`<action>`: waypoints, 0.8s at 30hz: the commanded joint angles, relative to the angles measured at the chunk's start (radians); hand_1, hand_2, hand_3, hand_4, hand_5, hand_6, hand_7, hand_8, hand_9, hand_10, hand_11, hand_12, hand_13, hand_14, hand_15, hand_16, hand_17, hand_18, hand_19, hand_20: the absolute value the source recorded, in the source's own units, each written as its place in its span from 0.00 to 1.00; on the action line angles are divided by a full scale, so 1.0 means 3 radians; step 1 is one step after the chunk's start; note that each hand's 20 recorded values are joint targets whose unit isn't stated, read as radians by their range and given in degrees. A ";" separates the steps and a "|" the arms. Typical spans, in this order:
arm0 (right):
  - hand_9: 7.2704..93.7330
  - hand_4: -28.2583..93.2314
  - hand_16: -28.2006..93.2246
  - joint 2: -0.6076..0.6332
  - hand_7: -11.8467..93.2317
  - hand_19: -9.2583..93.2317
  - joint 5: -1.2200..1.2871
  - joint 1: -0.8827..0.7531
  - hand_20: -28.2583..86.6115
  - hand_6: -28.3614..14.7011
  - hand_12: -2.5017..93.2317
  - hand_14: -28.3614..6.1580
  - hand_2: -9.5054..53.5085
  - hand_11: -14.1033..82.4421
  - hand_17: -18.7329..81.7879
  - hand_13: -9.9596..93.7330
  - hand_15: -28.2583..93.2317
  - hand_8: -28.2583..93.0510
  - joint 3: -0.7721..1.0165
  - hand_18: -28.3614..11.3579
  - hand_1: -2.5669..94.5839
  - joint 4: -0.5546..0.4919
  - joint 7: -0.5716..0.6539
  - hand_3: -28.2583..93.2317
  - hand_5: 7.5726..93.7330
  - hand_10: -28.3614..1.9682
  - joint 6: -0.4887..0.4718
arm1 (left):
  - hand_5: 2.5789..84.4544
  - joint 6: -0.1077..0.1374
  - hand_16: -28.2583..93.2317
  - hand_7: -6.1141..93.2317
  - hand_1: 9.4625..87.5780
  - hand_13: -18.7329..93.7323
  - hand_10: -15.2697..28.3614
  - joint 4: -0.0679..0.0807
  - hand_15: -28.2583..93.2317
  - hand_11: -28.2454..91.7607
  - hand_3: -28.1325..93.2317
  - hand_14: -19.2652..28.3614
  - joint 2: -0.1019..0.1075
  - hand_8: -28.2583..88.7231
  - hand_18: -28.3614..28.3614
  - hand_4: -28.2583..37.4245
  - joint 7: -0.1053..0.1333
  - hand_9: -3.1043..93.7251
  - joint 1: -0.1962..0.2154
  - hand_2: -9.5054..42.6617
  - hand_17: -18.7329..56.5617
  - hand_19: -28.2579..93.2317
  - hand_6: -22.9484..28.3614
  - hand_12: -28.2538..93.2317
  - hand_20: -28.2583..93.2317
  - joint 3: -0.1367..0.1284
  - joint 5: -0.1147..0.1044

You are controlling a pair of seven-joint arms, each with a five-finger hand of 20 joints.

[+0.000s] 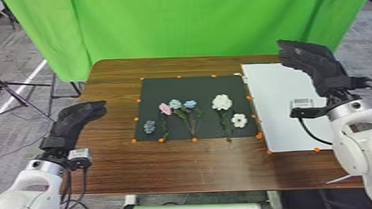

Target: Arrange flowers

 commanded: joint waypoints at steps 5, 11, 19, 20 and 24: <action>0.29 0.11 0.39 -0.0940 0.10 0.10 0.1217 -0.0424 0.47 0.64 0.18 0.45 0.21 0.16 0.28 0.28 0.22 0.20 0.0090 0.36 0.09 -0.0024 -0.0903 0.80 0.33 0.44 -0.0160 | 0.54 0.0126 0.19 0.20 0.30 0.43 0.71 0.0034 0.35 0.40 0.71 0.72 0.0009 0.18 0.59 0.14 0.0126 0.52 -0.0017 0.30 0.28 0.30 0.53 0.29 0.31 0.0097 -0.0091; 0.28 0.11 0.38 -0.1124 0.10 0.08 0.0988 -0.0489 0.45 0.64 0.17 0.45 0.20 0.16 0.28 0.28 0.22 0.19 0.0095 0.41 0.07 0.0062 -0.0904 0.82 0.33 0.45 -0.0441 | 0.37 0.0218 0.19 0.16 0.25 0.41 0.66 0.0055 0.32 0.37 0.71 0.71 -0.0004 0.18 0.60 0.11 0.0240 0.45 0.0022 0.27 0.27 0.29 0.48 0.29 0.31 0.0175 -0.0128; 0.35 0.10 0.37 -0.1317 0.12 0.10 0.1012 -0.0666 0.45 0.62 0.17 0.40 0.20 0.19 0.33 0.36 0.26 0.19 0.0295 0.44 0.08 0.0037 -0.0719 0.83 0.39 0.46 -0.0542 | 0.38 0.0127 0.21 0.16 0.23 0.39 0.65 0.0078 0.29 0.36 0.72 0.69 -0.0018 0.18 0.61 0.11 0.0334 0.42 0.0064 0.23 0.26 0.28 0.49 0.29 0.31 0.0142 -0.0098; 0.38 0.11 0.37 -0.1329 0.13 0.10 0.0999 -0.0686 0.45 0.61 0.17 0.39 0.20 0.19 0.35 0.38 0.28 0.19 0.0307 0.43 0.08 0.0033 -0.0707 0.83 0.42 0.46 -0.0575 | 0.39 0.0122 0.21 0.16 0.24 0.40 0.65 0.0078 0.30 0.36 0.72 0.69 -0.0020 0.18 0.61 0.12 0.0323 0.42 0.0064 0.21 0.26 0.28 0.50 0.30 0.31 0.0134 -0.0100; 0.42 0.11 0.36 -0.1356 0.14 0.10 0.0968 -0.0727 0.46 0.60 0.17 0.40 0.20 0.20 0.36 0.40 0.29 0.18 0.0303 0.43 0.10 0.0025 -0.0689 0.83 0.48 0.45 -0.0548 | 0.45 0.0028 0.21 0.18 0.28 0.43 0.68 0.0090 0.33 0.38 0.72 0.73 -0.0017 0.18 0.63 0.16 0.0280 0.46 0.0023 0.20 0.28 0.30 0.53 0.30 0.31 0.0127 -0.0070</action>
